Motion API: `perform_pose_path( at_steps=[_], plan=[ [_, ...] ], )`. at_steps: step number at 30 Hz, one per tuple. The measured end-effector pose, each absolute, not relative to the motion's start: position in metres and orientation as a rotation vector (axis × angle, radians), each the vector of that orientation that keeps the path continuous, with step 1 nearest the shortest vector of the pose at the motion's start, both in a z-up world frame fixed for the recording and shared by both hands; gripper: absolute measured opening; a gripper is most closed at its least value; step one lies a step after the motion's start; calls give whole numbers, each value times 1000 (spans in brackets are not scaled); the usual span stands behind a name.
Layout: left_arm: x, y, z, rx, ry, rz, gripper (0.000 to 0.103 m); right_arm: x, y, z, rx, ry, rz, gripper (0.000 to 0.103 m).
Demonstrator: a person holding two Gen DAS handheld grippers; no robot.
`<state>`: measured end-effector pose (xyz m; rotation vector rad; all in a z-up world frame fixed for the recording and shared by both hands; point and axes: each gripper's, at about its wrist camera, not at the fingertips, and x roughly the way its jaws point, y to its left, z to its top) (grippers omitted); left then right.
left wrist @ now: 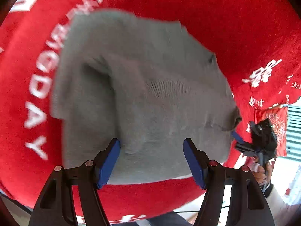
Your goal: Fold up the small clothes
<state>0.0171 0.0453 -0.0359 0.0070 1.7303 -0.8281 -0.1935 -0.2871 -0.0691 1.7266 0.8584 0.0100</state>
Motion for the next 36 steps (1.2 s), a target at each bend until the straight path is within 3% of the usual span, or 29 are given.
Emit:
perform_pose_path(
  at_steps=[6,10,16,21,26,32,36],
  plan=[
    [42,7,-35,-37,1628,-824,70,-165,-334,-67,1776,590,-22,65],
    [79,-7,-17,-102,1496,-716,70,-162,-360,-55,1756,539,-125,65],
    [102,0,20,-80,1331,-612,70,-158,-356,-18,1306,864,-228,65],
    [94,10,13,31,1363,-588,70,-139,-328,-14,964,1102,-243,65],
    [65,18,-13,169,1395,-552,70,-131,-326,-38,839,1270,-467,64],
    [51,42,-24,289,1388,-435,70,-169,-318,-26,826,1237,-552,64],
    [52,77,-12,261,1398,-406,70,-190,-290,-13,966,1142,-405,65]
  ],
)
